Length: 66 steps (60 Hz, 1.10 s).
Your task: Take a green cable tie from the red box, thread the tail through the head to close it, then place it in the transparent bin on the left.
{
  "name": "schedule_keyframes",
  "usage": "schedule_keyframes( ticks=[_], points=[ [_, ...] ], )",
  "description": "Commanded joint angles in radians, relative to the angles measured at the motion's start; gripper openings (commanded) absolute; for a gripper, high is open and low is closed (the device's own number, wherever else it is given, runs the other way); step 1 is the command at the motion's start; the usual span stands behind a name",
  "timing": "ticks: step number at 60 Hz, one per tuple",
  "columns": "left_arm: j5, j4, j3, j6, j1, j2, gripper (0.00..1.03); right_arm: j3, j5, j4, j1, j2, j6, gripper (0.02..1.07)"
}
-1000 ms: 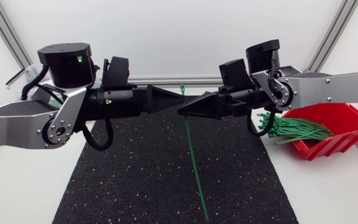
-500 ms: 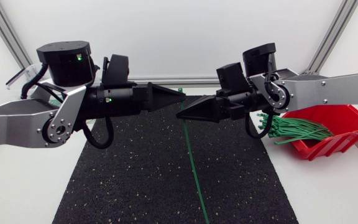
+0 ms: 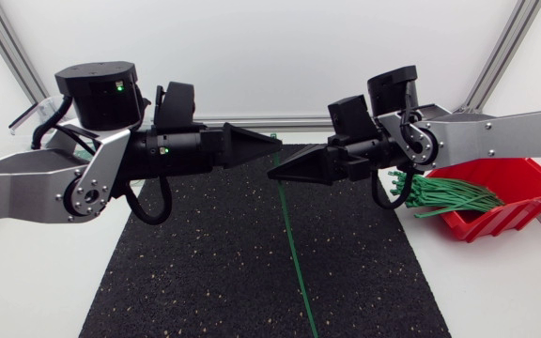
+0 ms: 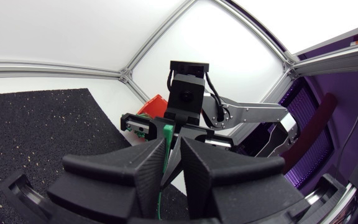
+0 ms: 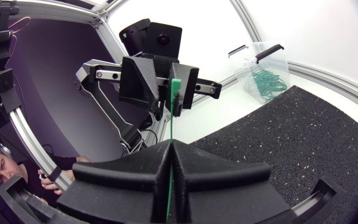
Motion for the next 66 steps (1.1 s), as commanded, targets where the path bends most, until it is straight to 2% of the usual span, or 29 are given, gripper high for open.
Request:
schedule_keyframes(
  ticks=[1,66],
  points=[
    [0.008,0.013,0.007,-0.018,-0.003,-0.005,0.24,-0.01,0.004,0.004,-0.012,0.005,0.03,0.08],
    [0.008,0.017,-0.013,0.004,-0.012,0.013,0.23,-0.005,0.004,0.019,-0.02,-0.026,0.051,0.08]
  ],
)
